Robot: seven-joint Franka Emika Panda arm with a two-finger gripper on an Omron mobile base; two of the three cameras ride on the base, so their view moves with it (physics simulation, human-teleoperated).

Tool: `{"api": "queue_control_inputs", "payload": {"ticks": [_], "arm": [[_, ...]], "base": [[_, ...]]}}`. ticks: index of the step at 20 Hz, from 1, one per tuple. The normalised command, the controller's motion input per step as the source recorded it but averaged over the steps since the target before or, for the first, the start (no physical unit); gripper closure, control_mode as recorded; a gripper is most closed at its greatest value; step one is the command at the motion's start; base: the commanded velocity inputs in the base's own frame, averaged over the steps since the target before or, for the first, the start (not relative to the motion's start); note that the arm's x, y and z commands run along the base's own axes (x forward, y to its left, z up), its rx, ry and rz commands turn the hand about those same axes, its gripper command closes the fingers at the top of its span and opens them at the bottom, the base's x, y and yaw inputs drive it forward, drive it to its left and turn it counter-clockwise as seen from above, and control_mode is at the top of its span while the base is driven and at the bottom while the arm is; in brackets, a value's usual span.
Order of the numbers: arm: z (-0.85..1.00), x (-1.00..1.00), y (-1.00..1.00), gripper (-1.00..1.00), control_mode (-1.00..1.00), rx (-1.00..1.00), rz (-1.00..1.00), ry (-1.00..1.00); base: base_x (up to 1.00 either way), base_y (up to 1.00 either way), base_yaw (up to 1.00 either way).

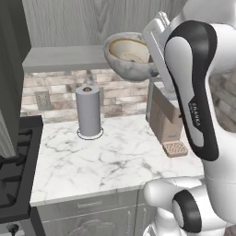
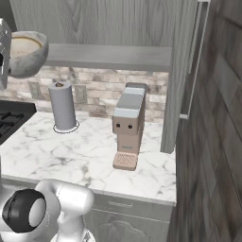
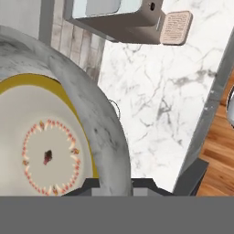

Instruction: Pick up the bowls on the counter and stack them on top of one another in the open cabinet. Place the smaller bowl on top of the larger bowl.

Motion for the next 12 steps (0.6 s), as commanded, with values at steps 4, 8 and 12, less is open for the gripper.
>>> {"api": "queue_control_inputs", "payload": {"ticks": [4, 8, 12], "arm": [[-0.01, 0.17, -0.11, 1.0, -1.0, 0.0, 0.0, -0.01], [-0.04, 0.3, -0.06, 1.0, -1.0, 0.0, 0.0, -0.08], [0.0, 0.39, -0.03, 1.0, -1.0, 0.0, -0.02, -0.09]], "base": [[0.0, 0.0, 0.0], [0.0, 0.0, 0.0], [0.0, 0.0, 0.0]]}}
